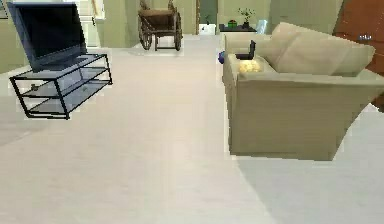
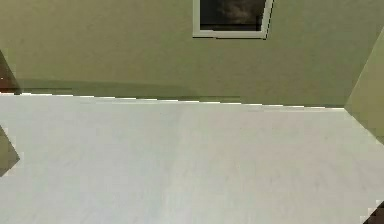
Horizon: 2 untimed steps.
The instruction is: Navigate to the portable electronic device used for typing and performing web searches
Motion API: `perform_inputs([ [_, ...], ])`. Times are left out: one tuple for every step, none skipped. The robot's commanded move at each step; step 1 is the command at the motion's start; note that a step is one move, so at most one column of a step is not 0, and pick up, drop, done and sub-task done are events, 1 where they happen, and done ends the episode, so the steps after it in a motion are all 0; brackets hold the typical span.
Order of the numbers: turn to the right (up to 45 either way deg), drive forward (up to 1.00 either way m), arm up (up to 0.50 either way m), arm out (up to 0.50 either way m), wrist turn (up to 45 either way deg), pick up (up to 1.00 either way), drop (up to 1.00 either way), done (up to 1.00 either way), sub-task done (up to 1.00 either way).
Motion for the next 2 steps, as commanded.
perform_inputs([
  [0.0,1.00,0.00,0.00,0.0,0.00,0.00,0.00,0.00],
  [0.0,0.95,0.00,0.00,0.0,0.00,0.00,0.00,0.00],
])
